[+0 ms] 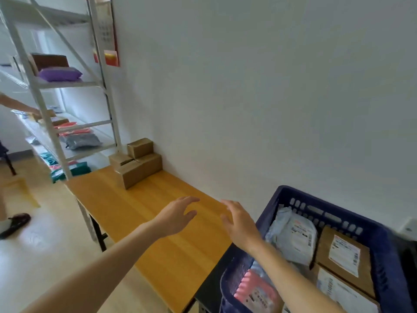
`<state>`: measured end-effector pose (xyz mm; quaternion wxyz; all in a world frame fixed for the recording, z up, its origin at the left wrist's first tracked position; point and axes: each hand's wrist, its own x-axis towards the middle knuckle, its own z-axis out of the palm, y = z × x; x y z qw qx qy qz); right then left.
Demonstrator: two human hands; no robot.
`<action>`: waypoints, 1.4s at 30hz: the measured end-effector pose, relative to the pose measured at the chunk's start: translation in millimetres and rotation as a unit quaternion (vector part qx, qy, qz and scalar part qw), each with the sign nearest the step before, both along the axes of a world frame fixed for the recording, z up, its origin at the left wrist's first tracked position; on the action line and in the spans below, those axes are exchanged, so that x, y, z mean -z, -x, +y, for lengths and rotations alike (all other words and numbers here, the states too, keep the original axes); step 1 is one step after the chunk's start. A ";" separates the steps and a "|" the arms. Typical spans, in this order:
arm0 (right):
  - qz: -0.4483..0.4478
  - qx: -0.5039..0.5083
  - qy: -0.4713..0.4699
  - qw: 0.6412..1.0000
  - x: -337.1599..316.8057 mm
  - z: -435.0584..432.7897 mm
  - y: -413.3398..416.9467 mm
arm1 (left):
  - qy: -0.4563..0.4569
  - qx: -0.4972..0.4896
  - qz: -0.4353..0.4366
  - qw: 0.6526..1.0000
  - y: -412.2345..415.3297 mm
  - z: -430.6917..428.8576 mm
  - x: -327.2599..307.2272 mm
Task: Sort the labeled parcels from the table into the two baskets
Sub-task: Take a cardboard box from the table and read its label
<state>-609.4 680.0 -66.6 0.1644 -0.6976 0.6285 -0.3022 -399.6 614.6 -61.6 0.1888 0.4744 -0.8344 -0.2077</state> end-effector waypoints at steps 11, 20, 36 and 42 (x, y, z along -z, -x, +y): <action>-0.032 0.041 -0.033 0.998 22.3 -132.9 -179.4 | -0.038 -0.053 0.030 0.997 -199.4 -115.4 11.2; -0.057 0.061 -0.009 0.997 48.0 -213.2 -286.7 | -0.073 -0.095 0.042 0.992 -307.9 -190.3 45.6; -0.041 0.083 -0.038 0.995 112.9 -445.2 -357.1 | -0.172 -0.114 -0.024 0.978 -383.5 -416.3 114.9; -0.045 0.092 -0.083 0.991 133.8 -518.4 -363.0 | -0.195 -0.116 -0.029 0.974 -386.4 -503.2 131.7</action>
